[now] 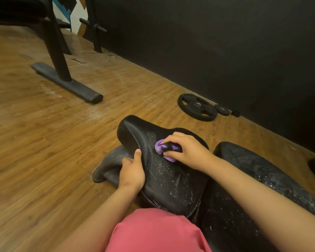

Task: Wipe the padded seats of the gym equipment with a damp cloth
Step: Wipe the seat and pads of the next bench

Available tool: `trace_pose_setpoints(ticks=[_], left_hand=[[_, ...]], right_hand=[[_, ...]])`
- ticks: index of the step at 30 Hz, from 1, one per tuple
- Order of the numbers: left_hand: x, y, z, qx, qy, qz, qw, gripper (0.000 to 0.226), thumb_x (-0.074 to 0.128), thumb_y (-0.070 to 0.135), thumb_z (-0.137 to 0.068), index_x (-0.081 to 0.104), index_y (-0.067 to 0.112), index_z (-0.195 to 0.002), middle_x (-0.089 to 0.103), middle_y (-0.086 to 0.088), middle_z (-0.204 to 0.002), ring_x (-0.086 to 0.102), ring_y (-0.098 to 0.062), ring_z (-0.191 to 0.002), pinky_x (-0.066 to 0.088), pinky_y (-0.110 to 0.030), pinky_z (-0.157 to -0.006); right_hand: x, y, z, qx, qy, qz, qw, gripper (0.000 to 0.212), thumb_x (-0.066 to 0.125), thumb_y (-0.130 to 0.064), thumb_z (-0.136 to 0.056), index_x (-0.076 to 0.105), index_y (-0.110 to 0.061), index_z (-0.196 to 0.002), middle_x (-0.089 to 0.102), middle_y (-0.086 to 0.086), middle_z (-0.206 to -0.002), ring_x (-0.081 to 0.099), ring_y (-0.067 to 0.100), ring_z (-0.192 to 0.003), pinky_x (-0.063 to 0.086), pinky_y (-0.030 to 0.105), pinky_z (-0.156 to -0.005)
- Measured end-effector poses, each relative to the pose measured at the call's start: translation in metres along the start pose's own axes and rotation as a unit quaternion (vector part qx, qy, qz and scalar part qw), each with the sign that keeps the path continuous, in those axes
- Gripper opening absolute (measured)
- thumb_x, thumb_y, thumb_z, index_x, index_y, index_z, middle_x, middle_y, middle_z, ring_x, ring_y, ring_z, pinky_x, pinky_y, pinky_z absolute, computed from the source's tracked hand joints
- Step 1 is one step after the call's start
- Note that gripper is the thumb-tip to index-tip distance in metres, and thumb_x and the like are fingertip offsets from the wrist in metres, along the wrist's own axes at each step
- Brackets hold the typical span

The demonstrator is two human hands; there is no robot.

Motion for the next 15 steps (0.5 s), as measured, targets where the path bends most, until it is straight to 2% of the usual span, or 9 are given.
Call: trace_pose_setpoints(ticks=[3, 5, 10, 12, 15], left_hand=[[0.002, -0.004, -0.004, -0.008, -0.003, 0.01, 1.0, 0.043, 0.039, 0.059, -0.094, 0.045, 0.018, -0.105, 0.057, -0.008, -0.11, 0.053, -0.028, -0.105, 0.038, -0.045, -0.104], [0.003, -0.006, -0.005, -0.011, -0.002, 0.016, 1.0, 0.044, 0.04, 0.062, -0.092, 0.048, 0.02, -0.102, 0.058, -0.007, -0.108, 0.054, -0.029, -0.105, 0.039, -0.047, -0.104], [0.001, -0.004, -0.005, -0.012, 0.008, 0.012, 1.0, 0.045, 0.039, 0.06, -0.094, 0.048, 0.017, -0.096, 0.056, -0.003, -0.093, 0.052, -0.026, -0.098, 0.039, -0.042, -0.099], [0.0, -0.001, -0.003, -0.009, 0.012, 0.011, 1.0, 0.048, 0.039, 0.06, -0.094, 0.05, 0.014, -0.098, 0.057, -0.003, -0.092, 0.054, -0.027, -0.097, 0.04, -0.043, -0.098], [0.0, 0.0, -0.001, -0.006, 0.012, 0.006, 1.0, 0.045, 0.039, 0.06, -0.094, 0.05, 0.016, -0.093, 0.059, -0.005, -0.094, 0.055, -0.028, -0.097, 0.041, -0.044, -0.098]], right_hand=[[-0.004, 0.013, -0.017, 0.014, 0.006, -0.027, 1.0, 0.02, 0.069, -0.023, -0.085, 0.068, -0.025, -0.105, 0.057, -0.009, -0.093, 0.053, 0.0, -0.088, 0.038, 0.012, -0.077], [-0.006, 0.022, -0.032, 0.039, 0.031, -0.025, 0.998, 0.017, 0.067, -0.024, -0.087, 0.066, -0.026, -0.103, 0.058, -0.007, -0.096, 0.054, 0.005, -0.089, 0.042, 0.02, -0.08], [-0.005, 0.018, -0.067, 0.063, 0.079, -0.012, 0.995, 0.013, 0.062, -0.021, -0.091, 0.065, -0.02, -0.104, 0.057, -0.002, -0.101, 0.052, 0.009, -0.091, 0.038, 0.02, -0.075], [-0.004, 0.006, -0.075, 0.059, 0.084, -0.003, 0.995, 0.013, 0.062, -0.02, -0.091, 0.065, -0.019, -0.104, 0.056, -0.001, -0.1, 0.053, 0.011, -0.091, 0.042, 0.023, -0.077], [-0.001, -0.013, -0.073, 0.034, 0.072, 0.012, 0.997, 0.015, 0.064, -0.02, -0.088, 0.066, -0.021, -0.103, 0.055, -0.002, -0.097, 0.053, 0.011, -0.086, 0.041, 0.023, -0.072]])
Point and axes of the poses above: each hand's wrist, its own z-axis away from the middle knuckle, its own x-axis out of the palm, y = z × x, the point moved 8 cm from there along -z, towards the middle knuckle
